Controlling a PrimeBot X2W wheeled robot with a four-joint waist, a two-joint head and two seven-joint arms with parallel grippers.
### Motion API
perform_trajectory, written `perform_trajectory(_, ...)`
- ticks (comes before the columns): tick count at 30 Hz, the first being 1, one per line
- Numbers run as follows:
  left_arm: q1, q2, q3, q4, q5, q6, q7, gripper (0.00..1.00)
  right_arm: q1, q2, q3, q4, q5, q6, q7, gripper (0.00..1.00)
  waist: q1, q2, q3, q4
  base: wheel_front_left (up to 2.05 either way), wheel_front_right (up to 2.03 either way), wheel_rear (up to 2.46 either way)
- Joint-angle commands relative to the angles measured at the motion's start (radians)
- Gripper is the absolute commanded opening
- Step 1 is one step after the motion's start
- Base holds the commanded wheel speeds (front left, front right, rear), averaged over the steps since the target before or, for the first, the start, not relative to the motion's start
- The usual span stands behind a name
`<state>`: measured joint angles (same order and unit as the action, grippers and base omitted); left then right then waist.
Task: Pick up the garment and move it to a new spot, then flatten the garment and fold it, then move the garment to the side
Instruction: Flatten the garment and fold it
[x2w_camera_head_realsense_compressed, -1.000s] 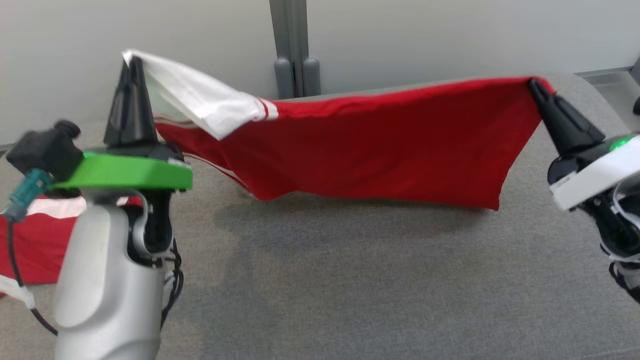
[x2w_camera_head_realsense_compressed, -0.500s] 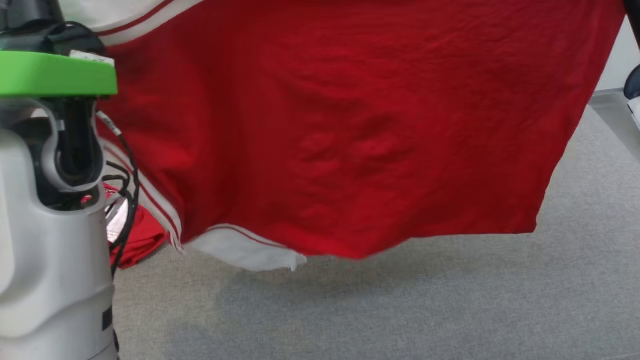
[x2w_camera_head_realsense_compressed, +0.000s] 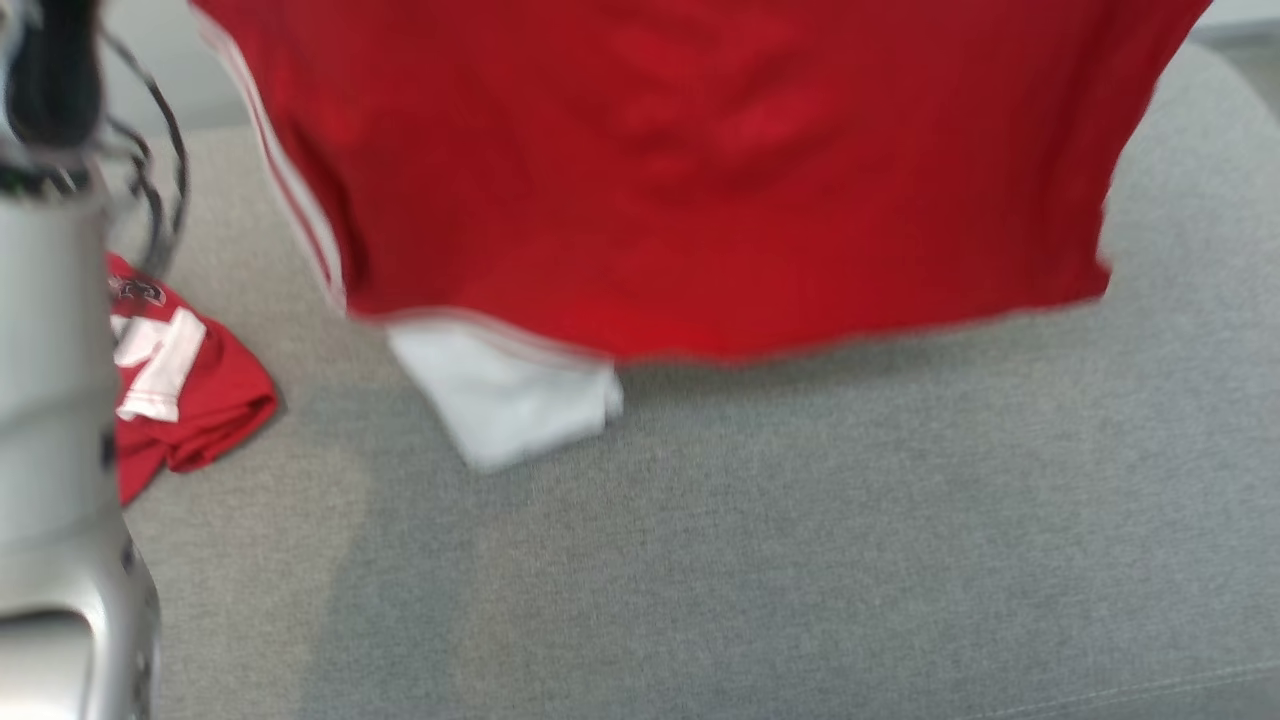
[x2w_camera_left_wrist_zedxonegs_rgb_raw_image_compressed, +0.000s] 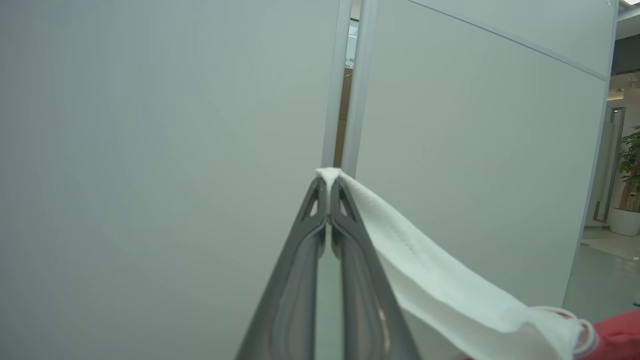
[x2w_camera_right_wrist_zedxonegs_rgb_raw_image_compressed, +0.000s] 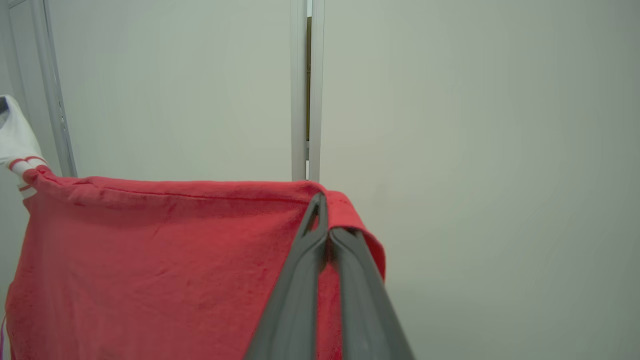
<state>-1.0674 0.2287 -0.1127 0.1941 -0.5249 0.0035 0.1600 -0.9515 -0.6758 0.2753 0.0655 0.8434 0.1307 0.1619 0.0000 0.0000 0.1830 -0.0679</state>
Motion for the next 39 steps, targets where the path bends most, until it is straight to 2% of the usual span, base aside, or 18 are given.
perform_trajectory(1, -0.082, 0.004, -0.004, 0.051, 0.012, -0.007, -0.004, 0.0, -0.088, 0.006, 0.024, 0.044, -0.025, 0.0, -0.022, 0.0, 0.0, 0.0, 0.254, 0.005, 0.0, 0.0, 0.0)
perform_trajectory(7, -0.418, -0.012, -0.028, 0.324, 0.073, -0.029, -0.122, 0.0, -0.418, -0.019, 0.204, 0.246, -0.129, 0.0, -0.133, 0.0, 0.0, 0.0, 0.381, 0.041, 0.0, 0.0, 0.0)
perform_trajectory(10, -0.559, -0.023, -0.001, 0.436, 0.066, -0.017, -0.217, 0.0, -0.558, -0.02, 0.272, 0.354, -0.172, -0.001, -0.23, 0.0, 0.0, 0.0, 0.411, 0.051, 0.0, 0.0, 0.0)
perform_trajectory(14, -0.666, -0.033, 0.009, 0.55, 0.066, -0.042, -0.332, 0.0, -0.666, 0.012, 0.343, 0.49, -0.217, -0.001, -0.362, 0.0, 0.0, 0.0, 0.436, 0.058, 0.0, 0.0, 0.0)
perform_trajectory(17, -0.689, -0.049, 0.018, 0.621, 0.053, -0.059, -0.382, 0.0, -0.694, 0.03, 0.369, 0.561, -0.203, -0.001, -0.408, 0.0, 0.0, 0.0, 0.443, 0.068, 0.0, 0.0, 0.0)
perform_trajectory(22, -0.626, -0.073, -0.001, 0.713, 0.053, -0.101, -0.418, 0.0, -0.631, 0.053, 0.416, 0.638, -0.17, -0.001, -0.428, 0.0, 0.0, 0.0, 0.453, 0.081, 0.0, 0.0, 0.0)
perform_trajectory(26, -0.543, -0.093, 0.0, 0.727, 0.05, -0.119, -0.427, 0.0, -0.541, 0.055, 0.398, 0.63, -0.154, -0.001, -0.428, 0.0, 0.0, 0.0, 0.444, 0.094, 0.0, 0.0, 0.0)
perform_trajectory(34, -0.226, -0.079, -0.036, 0.602, 0.12, -0.133, -0.425, 0.0, -0.271, 0.063, 0.43, 0.578, -0.145, -0.001, -0.428, 0.0, 0.0, 0.0, 0.353, 0.105, 0.0, 0.0, 0.0)
perform_trajectory(39, 0.014, -0.056, -0.084, 0.521, 0.119, -0.134, -0.425, 0.0, -0.114, 0.048, 0.516, 0.547, -0.109, -0.001, -0.428, 0.0, 0.0, 0.0, 0.256, 0.109, 0.0, 0.0, 0.0)
